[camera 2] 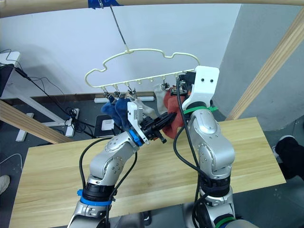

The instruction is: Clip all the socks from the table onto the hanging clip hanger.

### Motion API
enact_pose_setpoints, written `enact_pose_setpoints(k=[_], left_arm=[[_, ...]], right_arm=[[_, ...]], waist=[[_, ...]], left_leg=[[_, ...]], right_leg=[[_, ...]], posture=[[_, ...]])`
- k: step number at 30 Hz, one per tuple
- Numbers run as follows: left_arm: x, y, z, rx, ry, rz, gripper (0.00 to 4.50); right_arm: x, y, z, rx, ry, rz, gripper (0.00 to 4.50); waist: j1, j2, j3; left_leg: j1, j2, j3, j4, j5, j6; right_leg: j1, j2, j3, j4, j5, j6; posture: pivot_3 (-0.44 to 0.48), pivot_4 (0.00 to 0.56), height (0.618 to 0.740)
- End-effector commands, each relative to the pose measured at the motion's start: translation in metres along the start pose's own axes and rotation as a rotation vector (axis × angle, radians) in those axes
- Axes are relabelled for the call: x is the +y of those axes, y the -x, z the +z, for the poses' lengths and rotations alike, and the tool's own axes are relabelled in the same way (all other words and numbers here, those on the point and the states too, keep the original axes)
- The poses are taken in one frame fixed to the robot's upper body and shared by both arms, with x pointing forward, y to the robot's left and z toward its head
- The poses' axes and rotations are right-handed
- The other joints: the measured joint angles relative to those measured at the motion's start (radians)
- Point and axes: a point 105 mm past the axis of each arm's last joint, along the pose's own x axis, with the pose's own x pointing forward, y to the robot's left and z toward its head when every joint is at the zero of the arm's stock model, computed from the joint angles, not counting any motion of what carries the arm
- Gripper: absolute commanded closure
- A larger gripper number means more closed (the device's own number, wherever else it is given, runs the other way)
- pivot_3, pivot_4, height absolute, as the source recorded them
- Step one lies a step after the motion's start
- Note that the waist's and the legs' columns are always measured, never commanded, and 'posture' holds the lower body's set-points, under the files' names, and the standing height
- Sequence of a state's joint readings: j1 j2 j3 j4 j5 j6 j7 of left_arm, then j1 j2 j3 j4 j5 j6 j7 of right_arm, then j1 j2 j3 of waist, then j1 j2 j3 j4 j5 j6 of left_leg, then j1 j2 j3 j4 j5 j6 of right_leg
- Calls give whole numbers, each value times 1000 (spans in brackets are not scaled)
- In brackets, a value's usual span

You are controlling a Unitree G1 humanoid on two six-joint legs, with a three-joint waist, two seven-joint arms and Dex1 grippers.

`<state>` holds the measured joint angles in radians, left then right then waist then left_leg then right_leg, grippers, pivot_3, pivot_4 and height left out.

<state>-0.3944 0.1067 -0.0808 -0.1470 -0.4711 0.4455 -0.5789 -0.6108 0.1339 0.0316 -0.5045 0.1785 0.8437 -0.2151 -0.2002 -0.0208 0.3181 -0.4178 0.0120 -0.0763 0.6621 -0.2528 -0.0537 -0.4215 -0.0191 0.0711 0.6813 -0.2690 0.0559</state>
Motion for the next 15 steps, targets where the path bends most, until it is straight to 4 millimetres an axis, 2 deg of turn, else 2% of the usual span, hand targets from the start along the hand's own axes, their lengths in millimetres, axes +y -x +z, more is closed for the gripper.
enact_pose_setpoints(k=[1, 15], left_arm=[[-6, -3, 10, -43, -10, -28, 4483], [1, -14, 11, -65, 16, 6, 4483]], right_arm=[[11, 5, 18, -74, -19, 38, 4500], [12, 6, 17, -65, -25, 44, 4500]], waist=[[0, 0, 0], [0, 0, 0]], left_leg=[[0, 0, 0, 0, 0, 0], [0, 0, 0, 0, 0, 0]], right_leg=[[0, 0, 0, 0, 0, 0], [0, 0, 0, 0, 0, 0]], posture=[[-305, 279, 740], [-306, 281, 740]])
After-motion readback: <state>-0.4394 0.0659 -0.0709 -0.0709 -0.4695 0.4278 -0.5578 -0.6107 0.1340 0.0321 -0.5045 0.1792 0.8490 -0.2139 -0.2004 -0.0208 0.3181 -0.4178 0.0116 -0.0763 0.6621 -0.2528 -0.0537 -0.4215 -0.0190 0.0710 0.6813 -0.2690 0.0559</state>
